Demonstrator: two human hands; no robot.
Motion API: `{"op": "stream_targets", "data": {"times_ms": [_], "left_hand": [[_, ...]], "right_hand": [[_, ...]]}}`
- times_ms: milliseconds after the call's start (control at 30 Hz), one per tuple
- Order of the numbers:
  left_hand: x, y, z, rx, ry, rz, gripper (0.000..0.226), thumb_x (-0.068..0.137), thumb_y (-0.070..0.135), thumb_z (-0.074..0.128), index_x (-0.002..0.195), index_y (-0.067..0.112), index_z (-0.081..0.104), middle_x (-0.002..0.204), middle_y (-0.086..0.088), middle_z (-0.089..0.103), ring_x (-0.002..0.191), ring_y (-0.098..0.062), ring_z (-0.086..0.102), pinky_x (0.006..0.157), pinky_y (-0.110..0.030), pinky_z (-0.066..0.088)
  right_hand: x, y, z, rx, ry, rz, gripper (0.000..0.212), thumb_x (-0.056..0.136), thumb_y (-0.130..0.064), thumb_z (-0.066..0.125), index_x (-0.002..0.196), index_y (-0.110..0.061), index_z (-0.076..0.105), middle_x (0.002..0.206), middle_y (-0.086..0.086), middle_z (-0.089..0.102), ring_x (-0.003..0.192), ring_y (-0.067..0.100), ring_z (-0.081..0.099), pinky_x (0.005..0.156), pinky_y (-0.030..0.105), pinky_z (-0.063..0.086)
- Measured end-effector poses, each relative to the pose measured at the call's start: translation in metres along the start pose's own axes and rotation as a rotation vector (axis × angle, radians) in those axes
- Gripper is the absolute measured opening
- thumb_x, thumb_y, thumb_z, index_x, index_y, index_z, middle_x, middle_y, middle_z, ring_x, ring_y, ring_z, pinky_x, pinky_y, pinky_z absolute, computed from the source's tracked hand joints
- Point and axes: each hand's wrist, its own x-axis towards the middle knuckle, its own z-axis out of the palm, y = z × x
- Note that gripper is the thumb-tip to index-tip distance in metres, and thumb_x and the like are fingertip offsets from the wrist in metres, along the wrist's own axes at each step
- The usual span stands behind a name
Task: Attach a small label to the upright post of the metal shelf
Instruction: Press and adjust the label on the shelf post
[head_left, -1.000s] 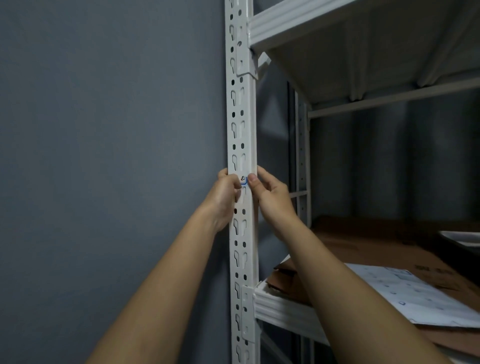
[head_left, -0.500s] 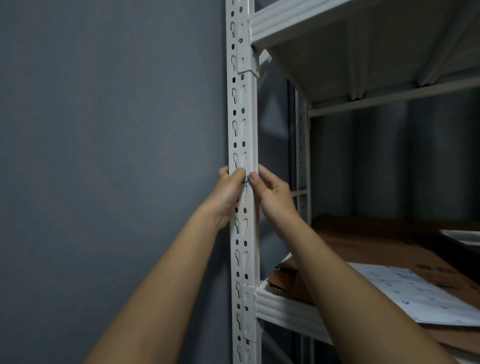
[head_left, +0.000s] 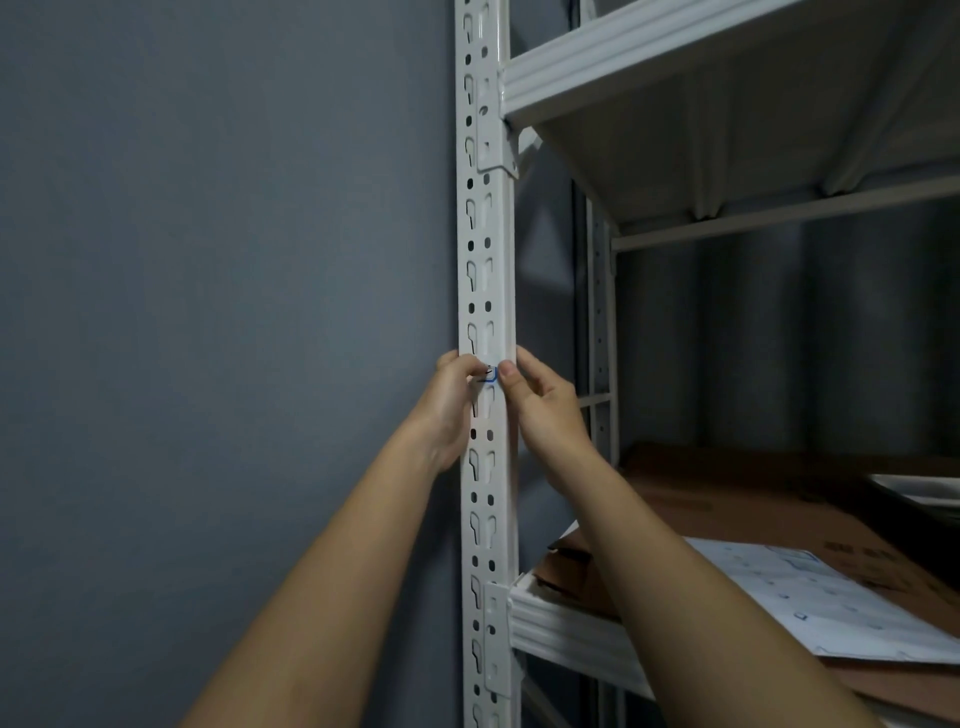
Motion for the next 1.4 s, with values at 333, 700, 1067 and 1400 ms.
{"op": "stream_targets", "data": {"times_ms": [333,700,1067,1400], "left_hand": [[0.0025,-0.0051,0.0029,0.114,0.065,0.046,0.054,0.075,-0.01,0.029,0.123,0.015,0.035,0.092,-0.013,0.057,0.073,-0.021,0.057,0.057,-0.03,0.048],[0.0043,-0.0036,0.0014,-0.007,0.027,0.042,0.034,0.088,0.006,0.037,0.122,0.01,0.036,0.088,-0.017,0.056,0.073,-0.027,0.057,0.067,-0.038,0.05],[0.0067,-0.0069,-0.0033,-0.077,-0.014,0.044,0.047,0.08,0.002,0.037,0.127,0.009,0.041,0.089,-0.019,0.059,0.082,-0.032,0.058,0.076,-0.044,0.05],[0.0074,-0.0027,0.001,-0.06,0.033,0.056,0.039,0.082,-0.003,0.034,0.118,0.012,0.041,0.086,-0.013,0.057,0.08,-0.028,0.058,0.07,-0.038,0.05]], "right_hand": [[0.003,0.0034,-0.0015,-0.009,-0.001,-0.006,0.021,0.099,-0.016,0.05,0.113,-0.018,0.065,0.097,0.006,0.071,0.087,0.015,0.068,0.085,0.034,0.055],[0.0064,0.0093,0.0001,-0.007,0.022,0.009,0.027,0.098,-0.018,0.052,0.123,-0.016,0.063,0.102,0.004,0.073,0.094,0.017,0.069,0.088,0.034,0.055],[0.0049,0.0076,-0.0002,-0.024,0.02,0.007,0.027,0.098,-0.02,0.052,0.123,-0.018,0.063,0.101,0.001,0.072,0.094,0.016,0.07,0.091,0.038,0.054],[0.0058,0.0082,0.0007,-0.024,0.034,0.02,0.028,0.098,-0.018,0.052,0.124,-0.016,0.062,0.104,0.007,0.072,0.097,0.021,0.069,0.093,0.041,0.053]]}}
